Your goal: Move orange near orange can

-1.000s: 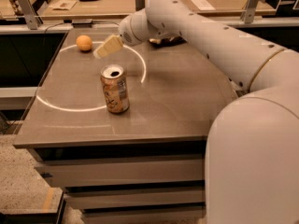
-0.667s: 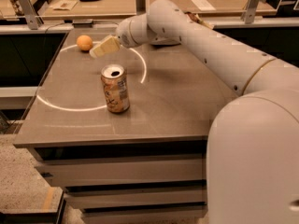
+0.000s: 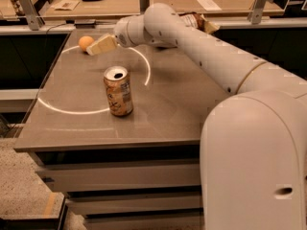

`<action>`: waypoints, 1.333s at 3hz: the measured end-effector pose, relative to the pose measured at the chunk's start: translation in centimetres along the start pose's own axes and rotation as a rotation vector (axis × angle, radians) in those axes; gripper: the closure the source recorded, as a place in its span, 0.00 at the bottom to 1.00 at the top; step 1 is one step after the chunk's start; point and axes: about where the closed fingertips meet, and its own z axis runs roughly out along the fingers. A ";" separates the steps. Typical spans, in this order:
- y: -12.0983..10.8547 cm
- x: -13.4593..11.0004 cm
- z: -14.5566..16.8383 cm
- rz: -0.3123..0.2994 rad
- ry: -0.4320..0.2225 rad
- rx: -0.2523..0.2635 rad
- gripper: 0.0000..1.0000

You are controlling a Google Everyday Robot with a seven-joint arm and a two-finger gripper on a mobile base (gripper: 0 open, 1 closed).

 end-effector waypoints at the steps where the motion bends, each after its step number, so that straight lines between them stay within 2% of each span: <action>1: 0.2 0.1 1.4 -0.008 0.041 0.024 0.00; 2: 0.5 0.6 2.9 0.011 0.057 0.010 0.00; 4: 0.1 0.4 5.1 0.009 0.040 -0.029 0.00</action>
Offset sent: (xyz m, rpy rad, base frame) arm 0.0195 0.0311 -0.0262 -0.0411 0.0669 -0.0260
